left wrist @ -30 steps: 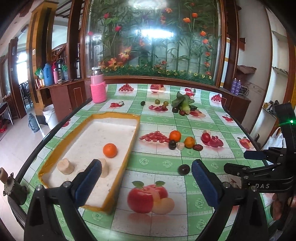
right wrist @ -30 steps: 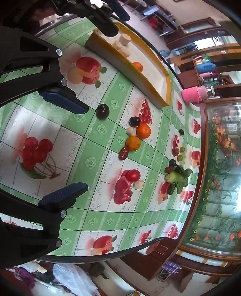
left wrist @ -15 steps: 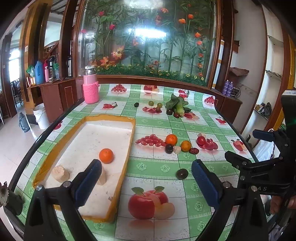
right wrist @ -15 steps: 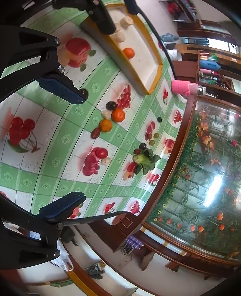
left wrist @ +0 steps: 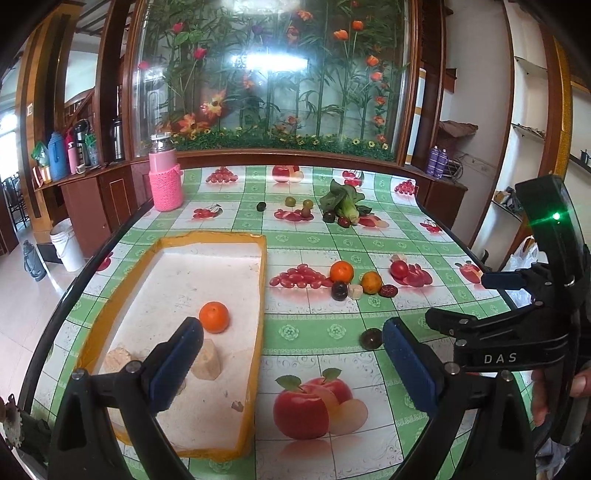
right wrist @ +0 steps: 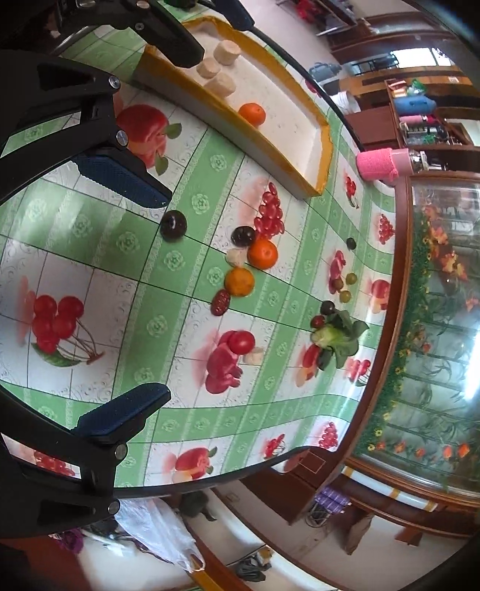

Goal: Organize fruits
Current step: 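Move both open tools toward the dark round fruits on the table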

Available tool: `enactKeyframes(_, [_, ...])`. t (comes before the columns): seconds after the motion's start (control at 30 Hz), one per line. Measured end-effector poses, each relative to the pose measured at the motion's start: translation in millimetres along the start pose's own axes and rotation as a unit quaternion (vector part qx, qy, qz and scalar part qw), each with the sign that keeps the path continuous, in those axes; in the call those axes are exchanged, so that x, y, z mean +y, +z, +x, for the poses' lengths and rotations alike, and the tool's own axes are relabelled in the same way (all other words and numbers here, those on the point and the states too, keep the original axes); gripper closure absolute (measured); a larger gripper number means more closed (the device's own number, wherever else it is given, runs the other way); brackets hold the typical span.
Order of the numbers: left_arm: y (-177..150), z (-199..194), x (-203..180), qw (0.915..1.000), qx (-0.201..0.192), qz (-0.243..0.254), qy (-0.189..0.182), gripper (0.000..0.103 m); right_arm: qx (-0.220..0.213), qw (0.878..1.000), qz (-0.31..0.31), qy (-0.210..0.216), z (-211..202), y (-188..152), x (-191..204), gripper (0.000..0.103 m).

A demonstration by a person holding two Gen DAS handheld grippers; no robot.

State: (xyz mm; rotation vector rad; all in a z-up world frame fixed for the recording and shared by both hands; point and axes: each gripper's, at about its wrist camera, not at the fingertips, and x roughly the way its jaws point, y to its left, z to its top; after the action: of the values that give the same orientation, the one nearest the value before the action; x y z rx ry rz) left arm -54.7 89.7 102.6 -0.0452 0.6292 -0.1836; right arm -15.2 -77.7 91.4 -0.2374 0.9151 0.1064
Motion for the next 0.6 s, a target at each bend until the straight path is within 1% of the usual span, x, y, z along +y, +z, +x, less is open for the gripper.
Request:
enactKeyframes(0.13, [0,2,4,1.0000,0.001,0.001,-0.008,0.004,0.005,1.000,0.001,-0.009,2,1,6,0.007])
enactKeyframes(0.2, [-1,3,3,1.0000,0.002,0.004,-0.008,0.004,0.008,1.000,0.006,-0.005,3,2,8,0.007])
enactKeyframes(0.33, [-2,5,1,1.0000,0.004,0.005,0.001,0.004,0.009,1.000,0.008,0.004,5,4,8,0.007])
enactKeyframes(0.43, [-2,6,-3,0.9999,0.007,0.000,0.013,0.004,0.000,1.000,-0.010,0.000,6,7,8,0.007])
enactKeyframes(0.5, [-1,6,-5,0.9999,0.007,-0.005,0.014,0.004,-0.003,1.000,-0.017,0.005,5,8,6,0.007])
enactKeyframes(0.6, [-1,5,-11,0.9997,0.008,-0.002,0.021,0.004,-0.014,0.999,-0.030,0.003,5,9,3,0.007])
